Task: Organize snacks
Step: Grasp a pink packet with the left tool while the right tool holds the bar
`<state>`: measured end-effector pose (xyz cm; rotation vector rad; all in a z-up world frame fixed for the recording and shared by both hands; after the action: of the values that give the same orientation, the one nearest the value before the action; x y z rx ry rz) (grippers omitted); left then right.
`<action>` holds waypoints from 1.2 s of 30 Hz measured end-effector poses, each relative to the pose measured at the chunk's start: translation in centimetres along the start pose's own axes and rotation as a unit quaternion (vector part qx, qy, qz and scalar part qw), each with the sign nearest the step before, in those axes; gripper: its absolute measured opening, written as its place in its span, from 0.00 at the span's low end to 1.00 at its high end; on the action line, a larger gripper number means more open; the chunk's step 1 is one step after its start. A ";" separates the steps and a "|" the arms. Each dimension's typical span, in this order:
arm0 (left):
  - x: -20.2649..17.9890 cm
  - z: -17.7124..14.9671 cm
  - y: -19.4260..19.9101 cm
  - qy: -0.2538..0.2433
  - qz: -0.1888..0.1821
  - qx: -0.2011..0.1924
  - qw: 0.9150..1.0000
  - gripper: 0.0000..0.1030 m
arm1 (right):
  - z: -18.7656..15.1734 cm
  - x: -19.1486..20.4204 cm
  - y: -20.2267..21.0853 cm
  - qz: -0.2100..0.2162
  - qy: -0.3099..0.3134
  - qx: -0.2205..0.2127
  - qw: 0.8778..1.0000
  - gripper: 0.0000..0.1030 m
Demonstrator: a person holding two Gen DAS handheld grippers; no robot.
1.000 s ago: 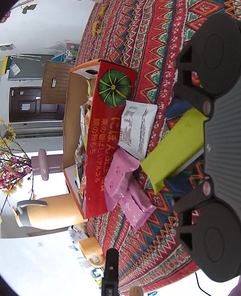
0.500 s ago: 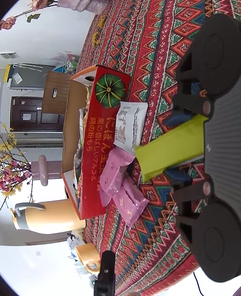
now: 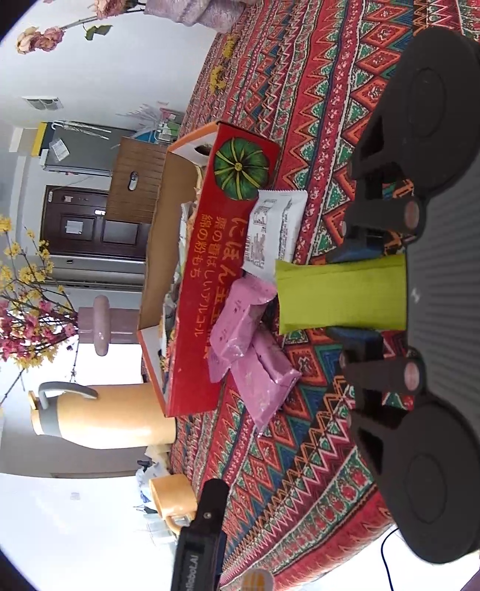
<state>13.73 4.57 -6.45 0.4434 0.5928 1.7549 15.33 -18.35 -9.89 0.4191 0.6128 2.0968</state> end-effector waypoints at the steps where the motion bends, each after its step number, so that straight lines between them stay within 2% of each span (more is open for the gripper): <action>1: -0.1 0.0 0.0 -0.001 -0.001 0.001 1.000 1.00 | 0.1 -0.1 0.3 -0.002 -0.003 -0.006 1.000 0.32; 8: -1.5 -0.4 -0.7 -0.016 -0.008 0.007 1.000 1.00 | 0.6 -2.1 2.6 -0.022 -0.028 -0.056 0.998 0.32; 15: -4.1 -0.6 -2.2 -0.030 -0.021 0.020 0.999 1.00 | 0.9 -4.9 3.6 -0.041 -0.056 -0.086 0.994 0.32; 32: -10.3 -0.1 -6.0 -0.075 -0.028 0.034 0.996 1.00 | 0.9 -9.0 3.2 -0.050 -0.096 -0.111 0.988 0.33; 36: -11.7 -0.3 -6.9 -0.087 -0.028 0.041 0.995 0.94 | 0.8 -9.5 2.7 -0.047 -0.103 -0.110 0.987 0.33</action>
<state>21.87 -5.38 -10.67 0.6249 0.5479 1.6243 19.15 -27.36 -8.34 0.4635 0.2715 1.9733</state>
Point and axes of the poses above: each gripper's, at about its wrist camera, not at the fingertips, and y roughly against the way its jaws point, x to its left, z to its top, the point moved 9 cm from there along -y, roughly the way its jaws point, and after that the axes turned 10 degrees about z, right-handed, at the moved point
